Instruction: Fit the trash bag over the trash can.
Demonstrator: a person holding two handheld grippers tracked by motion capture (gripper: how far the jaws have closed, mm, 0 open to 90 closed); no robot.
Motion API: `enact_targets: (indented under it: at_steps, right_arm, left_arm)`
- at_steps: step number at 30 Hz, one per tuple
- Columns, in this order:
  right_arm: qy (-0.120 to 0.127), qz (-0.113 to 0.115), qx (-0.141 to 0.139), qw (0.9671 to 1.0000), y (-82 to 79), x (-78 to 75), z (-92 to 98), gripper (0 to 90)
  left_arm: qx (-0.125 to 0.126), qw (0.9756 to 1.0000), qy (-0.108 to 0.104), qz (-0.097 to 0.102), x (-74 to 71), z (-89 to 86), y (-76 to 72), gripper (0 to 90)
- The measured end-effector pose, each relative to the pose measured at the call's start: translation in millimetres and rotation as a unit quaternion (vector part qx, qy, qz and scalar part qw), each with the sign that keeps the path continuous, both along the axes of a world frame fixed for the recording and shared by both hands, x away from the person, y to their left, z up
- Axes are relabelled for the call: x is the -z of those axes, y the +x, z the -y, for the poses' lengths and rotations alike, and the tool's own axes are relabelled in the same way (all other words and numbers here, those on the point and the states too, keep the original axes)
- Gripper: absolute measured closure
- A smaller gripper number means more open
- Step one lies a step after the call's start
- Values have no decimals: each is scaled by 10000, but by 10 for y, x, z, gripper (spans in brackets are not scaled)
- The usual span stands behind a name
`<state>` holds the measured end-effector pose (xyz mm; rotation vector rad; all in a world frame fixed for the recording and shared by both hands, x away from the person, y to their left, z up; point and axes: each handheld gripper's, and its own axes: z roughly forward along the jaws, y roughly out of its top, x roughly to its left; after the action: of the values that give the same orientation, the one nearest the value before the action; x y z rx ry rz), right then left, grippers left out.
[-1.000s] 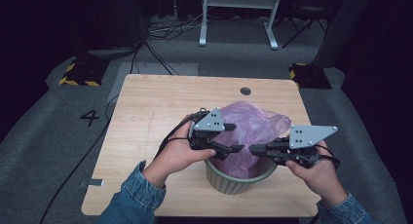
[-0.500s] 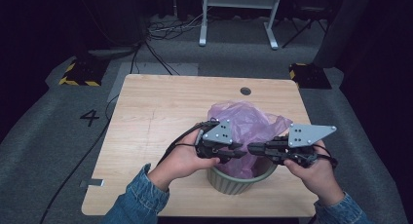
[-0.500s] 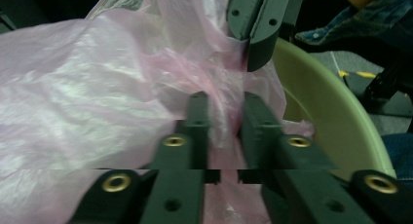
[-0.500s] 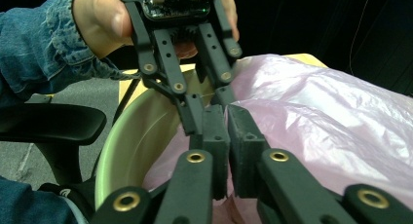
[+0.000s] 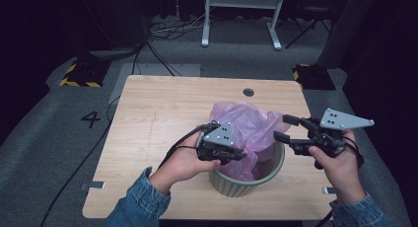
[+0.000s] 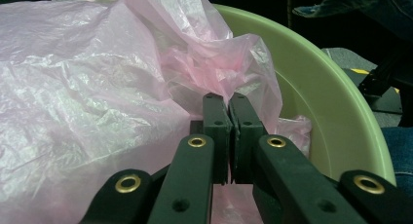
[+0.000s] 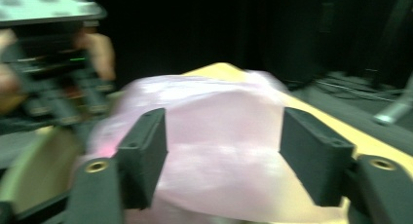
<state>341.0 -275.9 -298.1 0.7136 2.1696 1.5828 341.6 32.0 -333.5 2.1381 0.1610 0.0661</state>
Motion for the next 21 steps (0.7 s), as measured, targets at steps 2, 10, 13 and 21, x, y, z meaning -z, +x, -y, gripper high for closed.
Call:
enact_targets:
  at_steps: [2, 10, 13, 21]
  right_arm:
    - [-1, -10, 233, 9997, 46, 9, 46, 302]
    - [-167, -276, -284, 9991, 187, 60, -6, 718]
    - [-276, -136, -604, 9977, 149, 29, -107, 863]
    - [-229, 286, -1082, 9935, -52, -106, -236, 900]
  left_arm:
    - [4, 10000, 5, -10, -1, 3, -1, 873]
    - [67, 10000, -37, -12, -12, 20, -17, 834]
    - [77, 9999, -123, -31, -27, 15, -39, 785]
    - [-172, 9970, -675, 328, -154, -143, -65, 375]
